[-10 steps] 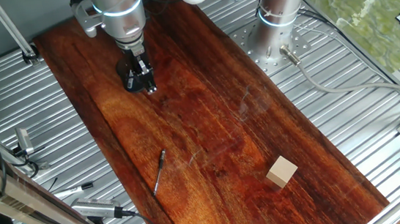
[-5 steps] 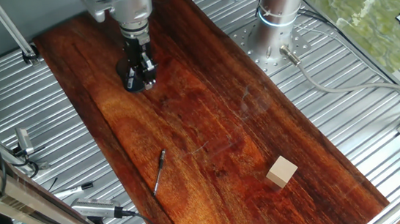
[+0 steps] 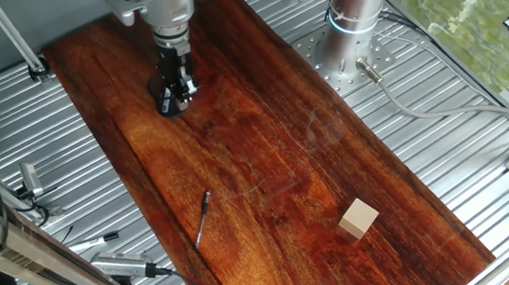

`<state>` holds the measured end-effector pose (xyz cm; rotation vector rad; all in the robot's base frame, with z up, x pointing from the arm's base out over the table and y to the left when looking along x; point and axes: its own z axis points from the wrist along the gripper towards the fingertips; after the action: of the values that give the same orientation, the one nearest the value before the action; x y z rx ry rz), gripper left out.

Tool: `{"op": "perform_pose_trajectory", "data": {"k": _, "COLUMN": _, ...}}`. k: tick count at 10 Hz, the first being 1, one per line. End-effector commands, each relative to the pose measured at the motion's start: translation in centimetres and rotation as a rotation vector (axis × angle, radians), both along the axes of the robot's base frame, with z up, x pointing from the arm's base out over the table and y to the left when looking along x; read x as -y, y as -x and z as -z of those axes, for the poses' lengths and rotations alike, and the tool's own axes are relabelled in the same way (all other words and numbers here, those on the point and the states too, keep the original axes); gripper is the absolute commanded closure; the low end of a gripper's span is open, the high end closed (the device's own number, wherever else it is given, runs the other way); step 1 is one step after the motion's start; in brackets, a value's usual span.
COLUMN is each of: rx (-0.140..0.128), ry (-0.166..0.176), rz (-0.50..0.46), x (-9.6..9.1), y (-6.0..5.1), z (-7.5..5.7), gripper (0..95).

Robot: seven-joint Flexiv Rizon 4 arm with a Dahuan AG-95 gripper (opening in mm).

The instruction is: Put the pen into the pen holder

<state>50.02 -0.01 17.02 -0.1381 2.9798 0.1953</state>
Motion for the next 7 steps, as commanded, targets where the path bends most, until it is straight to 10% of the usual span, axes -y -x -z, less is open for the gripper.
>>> {"op": "perform_pose_trajectory", "data": {"k": 1, "rx": -0.003, "ry": 0.000, "rz": 0.005, "x": -0.01, "y": 0.02, "z": 0.02, "gripper": 95.0}}
{"op": "perform_pose_trajectory", "data": {"k": 7, "rx": -0.035, "ry": -0.001, "rz": 0.014, "x": -0.07, "y": -0.25, "z": 0.11, "gripper": 95.0}}
